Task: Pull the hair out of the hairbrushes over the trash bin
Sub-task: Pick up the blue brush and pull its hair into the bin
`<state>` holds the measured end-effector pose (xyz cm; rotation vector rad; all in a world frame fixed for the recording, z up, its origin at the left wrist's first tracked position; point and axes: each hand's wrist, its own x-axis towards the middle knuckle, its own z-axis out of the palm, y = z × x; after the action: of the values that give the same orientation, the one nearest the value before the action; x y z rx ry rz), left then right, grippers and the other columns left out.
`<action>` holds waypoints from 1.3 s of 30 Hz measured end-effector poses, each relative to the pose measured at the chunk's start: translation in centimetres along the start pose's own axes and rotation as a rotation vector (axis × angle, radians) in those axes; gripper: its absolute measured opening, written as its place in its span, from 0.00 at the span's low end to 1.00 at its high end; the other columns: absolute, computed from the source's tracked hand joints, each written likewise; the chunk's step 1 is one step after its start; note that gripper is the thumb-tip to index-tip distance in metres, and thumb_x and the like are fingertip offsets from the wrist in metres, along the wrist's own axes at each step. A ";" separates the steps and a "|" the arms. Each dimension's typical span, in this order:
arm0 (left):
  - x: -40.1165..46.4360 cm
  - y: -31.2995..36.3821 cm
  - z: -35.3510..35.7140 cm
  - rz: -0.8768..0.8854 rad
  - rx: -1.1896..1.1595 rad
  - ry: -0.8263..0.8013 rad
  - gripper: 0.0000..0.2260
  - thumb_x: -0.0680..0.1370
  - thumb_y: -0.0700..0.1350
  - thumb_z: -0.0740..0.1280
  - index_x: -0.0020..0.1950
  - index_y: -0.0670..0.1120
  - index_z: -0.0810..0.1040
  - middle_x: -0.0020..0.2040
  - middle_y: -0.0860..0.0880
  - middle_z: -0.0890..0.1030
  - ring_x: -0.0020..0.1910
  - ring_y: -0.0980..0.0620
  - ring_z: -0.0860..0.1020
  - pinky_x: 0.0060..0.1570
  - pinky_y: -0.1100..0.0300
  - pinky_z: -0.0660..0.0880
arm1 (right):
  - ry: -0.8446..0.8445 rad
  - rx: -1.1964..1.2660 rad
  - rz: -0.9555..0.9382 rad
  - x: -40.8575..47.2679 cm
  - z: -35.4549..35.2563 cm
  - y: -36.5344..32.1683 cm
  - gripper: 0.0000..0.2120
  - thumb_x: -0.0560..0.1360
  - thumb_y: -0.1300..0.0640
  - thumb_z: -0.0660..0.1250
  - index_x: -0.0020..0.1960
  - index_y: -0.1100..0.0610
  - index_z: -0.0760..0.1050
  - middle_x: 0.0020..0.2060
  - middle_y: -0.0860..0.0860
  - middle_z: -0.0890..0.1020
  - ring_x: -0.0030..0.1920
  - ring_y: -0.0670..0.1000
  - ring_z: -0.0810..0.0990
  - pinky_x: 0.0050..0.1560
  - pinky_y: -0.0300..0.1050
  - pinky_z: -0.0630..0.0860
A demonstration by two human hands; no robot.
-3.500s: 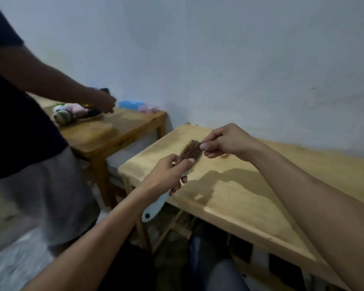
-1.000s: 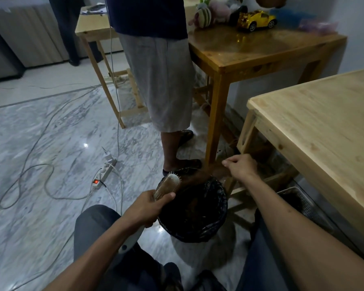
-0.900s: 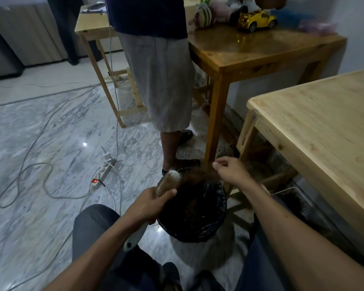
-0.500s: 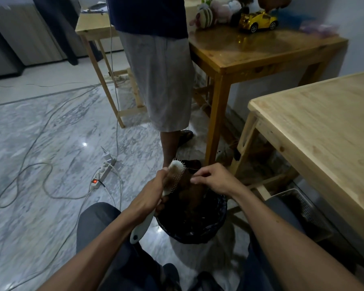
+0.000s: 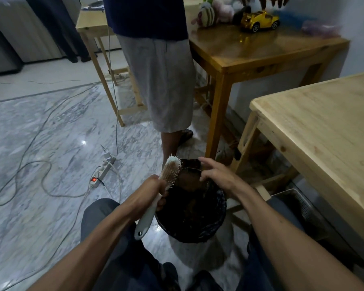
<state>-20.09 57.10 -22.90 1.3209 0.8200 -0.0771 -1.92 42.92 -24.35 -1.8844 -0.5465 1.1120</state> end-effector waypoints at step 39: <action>0.5 0.2 -0.4 0.338 0.368 0.430 0.07 0.80 0.45 0.65 0.57 0.52 0.72 0.44 0.45 0.82 0.34 0.52 0.75 0.32 0.55 0.71 | 0.210 -0.129 -0.162 -0.3 1.5 -0.6 0.05 0.76 0.52 0.74 0.47 0.52 0.87 0.36 0.47 0.88 0.36 0.39 0.82 0.40 0.34 0.73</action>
<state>-19.80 57.67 -22.99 1.8457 0.9585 0.3499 -3.35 43.74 -24.04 -2.0002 -0.6503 0.7790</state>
